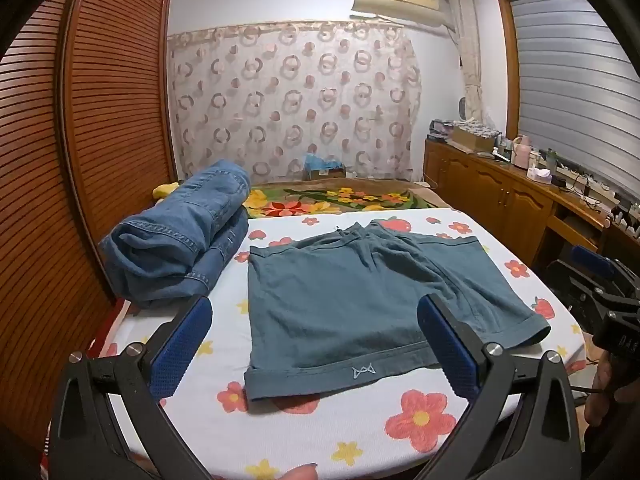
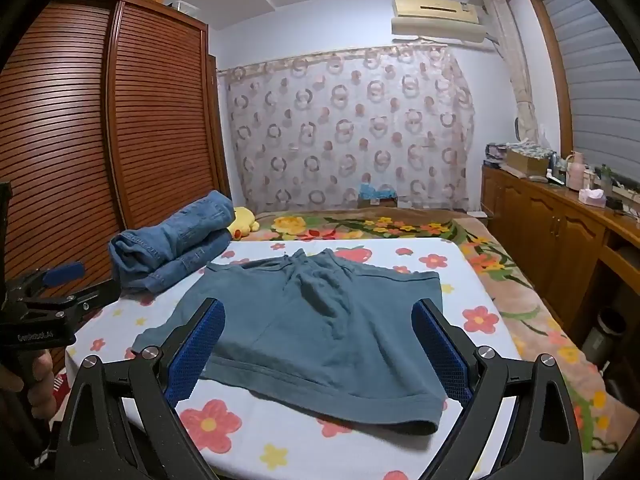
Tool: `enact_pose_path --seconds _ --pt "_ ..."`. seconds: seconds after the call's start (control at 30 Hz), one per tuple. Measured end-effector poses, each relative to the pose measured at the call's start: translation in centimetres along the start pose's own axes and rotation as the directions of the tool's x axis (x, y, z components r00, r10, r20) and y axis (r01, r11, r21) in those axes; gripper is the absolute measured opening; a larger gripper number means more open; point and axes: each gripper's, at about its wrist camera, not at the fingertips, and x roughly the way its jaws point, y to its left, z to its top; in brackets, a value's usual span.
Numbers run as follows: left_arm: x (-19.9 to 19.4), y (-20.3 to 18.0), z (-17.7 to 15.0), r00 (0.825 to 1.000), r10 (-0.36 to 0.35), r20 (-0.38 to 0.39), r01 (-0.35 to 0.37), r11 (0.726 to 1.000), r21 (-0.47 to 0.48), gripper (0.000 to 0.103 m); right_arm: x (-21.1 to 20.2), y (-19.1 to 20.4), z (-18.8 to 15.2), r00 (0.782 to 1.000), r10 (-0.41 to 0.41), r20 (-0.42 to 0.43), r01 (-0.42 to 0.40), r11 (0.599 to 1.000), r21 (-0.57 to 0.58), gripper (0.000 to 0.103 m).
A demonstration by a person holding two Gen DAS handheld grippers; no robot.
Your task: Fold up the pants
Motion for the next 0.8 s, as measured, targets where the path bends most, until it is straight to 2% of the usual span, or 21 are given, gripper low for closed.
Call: enact_pose_path --seconds 0.8 --pt "0.01 -0.01 0.00 1.000 0.004 0.001 -0.004 1.000 0.005 0.103 -0.57 0.06 -0.18 1.000 -0.005 0.013 0.005 1.000 0.011 0.095"
